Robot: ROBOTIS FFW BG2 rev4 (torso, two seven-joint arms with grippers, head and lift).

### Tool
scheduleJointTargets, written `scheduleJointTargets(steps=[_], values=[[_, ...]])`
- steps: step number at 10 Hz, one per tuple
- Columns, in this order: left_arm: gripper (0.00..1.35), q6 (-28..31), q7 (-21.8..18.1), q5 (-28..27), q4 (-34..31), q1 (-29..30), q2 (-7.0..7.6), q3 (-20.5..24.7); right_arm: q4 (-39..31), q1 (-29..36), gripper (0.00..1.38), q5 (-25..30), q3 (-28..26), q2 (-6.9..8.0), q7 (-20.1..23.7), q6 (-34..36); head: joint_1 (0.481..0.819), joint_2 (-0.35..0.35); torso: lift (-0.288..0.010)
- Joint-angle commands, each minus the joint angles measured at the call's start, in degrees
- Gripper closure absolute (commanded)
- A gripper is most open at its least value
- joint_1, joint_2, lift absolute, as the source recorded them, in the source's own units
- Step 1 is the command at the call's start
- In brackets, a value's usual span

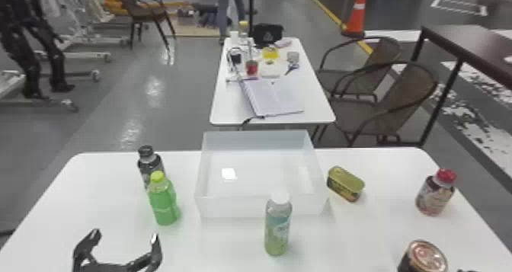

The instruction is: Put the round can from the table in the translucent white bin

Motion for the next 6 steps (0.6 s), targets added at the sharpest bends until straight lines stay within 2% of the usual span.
scheduleJointTargets(steps=[1, 6], values=[[0.14, -0.1, 0.0, 0.1, 0.0, 0.1, -0.15, 0.0, 0.9, -0.6, 0.22, 0.0, 0.0, 0.00, -0.4, 0.0, 0.549, 0.000, -0.100], [0.14, -0.4, 0.0, 0.7, 0.3, 0.3, -0.15, 0.0, 4.8, -3.5, 0.22, -0.9, 0.0, -0.88, -0.3, 0.0, 0.549, 0.000, -0.100]])
